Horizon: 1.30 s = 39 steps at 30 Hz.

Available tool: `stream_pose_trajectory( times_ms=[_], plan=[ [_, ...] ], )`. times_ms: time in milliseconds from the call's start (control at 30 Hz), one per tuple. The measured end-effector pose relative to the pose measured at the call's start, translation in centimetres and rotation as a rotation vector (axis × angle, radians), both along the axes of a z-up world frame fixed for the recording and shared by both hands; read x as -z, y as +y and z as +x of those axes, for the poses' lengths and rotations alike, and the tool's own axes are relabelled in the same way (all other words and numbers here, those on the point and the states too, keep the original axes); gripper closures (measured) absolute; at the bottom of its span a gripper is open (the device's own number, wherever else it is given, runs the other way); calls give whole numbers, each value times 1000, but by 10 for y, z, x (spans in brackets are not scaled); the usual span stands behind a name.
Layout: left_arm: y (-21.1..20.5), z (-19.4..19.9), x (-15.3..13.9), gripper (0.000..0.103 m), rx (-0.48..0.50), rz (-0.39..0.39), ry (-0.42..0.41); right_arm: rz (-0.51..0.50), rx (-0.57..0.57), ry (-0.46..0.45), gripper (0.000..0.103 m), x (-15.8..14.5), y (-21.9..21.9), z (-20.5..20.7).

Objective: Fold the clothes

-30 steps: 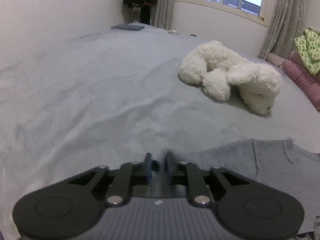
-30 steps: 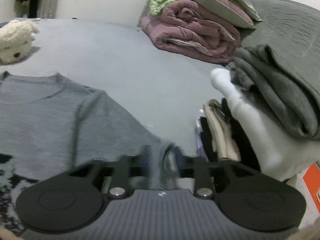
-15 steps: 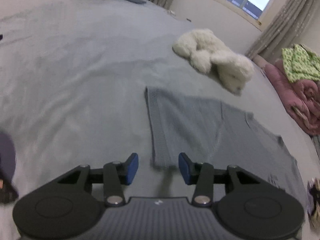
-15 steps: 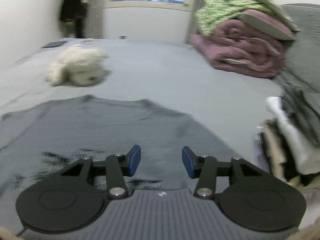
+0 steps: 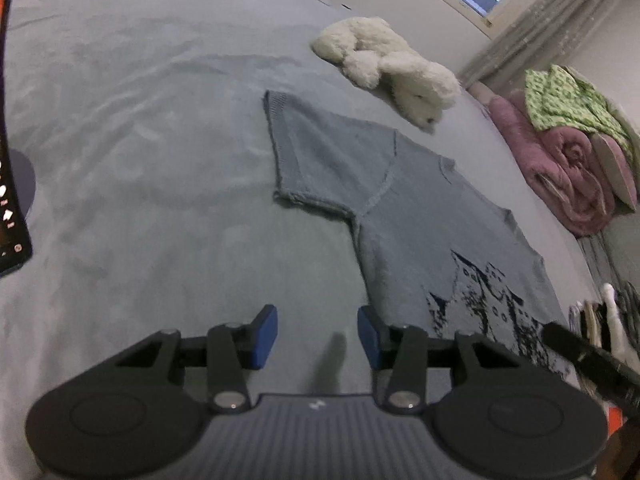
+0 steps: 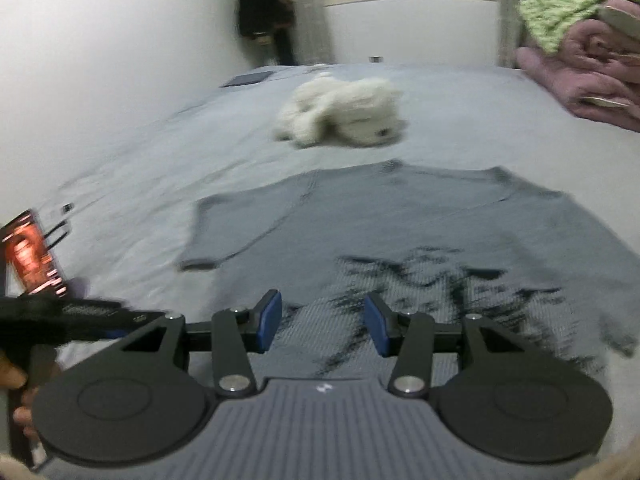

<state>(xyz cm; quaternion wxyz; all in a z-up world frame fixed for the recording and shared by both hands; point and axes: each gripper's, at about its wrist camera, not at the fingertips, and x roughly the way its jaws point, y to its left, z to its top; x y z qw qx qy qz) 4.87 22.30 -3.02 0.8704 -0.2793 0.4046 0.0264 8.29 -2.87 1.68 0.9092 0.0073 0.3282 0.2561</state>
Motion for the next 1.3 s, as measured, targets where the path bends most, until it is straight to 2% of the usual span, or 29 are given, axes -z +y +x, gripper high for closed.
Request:
stream_pose_trajectory(
  times_ms=[200,233,367,467,533,567,633,833,1100,1300],
  plan=[
    [4,9,-1,42,57,-72,20,47,-133,26,56,13,35,-33],
    [4,9,-2,42,75,-78,17,58,-157,35,59,15,41,-38],
    [8,8,-1,42,103,-132,16,82,-261,81,60,23,69,-51],
    [10,8,-1,45,118,-155,5,64,-316,98,60,29,88,-61],
    [14,8,-1,56,123,-174,-2,33,-335,89,60,32,100,-69],
    [17,9,1,58,122,-188,-2,20,-336,86,60,33,103,-71],
    [20,10,4,70,131,-219,2,-5,-333,80,60,35,108,-72],
    [20,18,13,91,188,-306,19,-23,-288,92,60,40,102,-71],
    [-6,30,15,94,268,-306,26,-54,-253,73,60,41,94,-77],
    [-10,35,20,94,263,-299,49,-81,-241,94,62,50,91,-78]
  ],
)
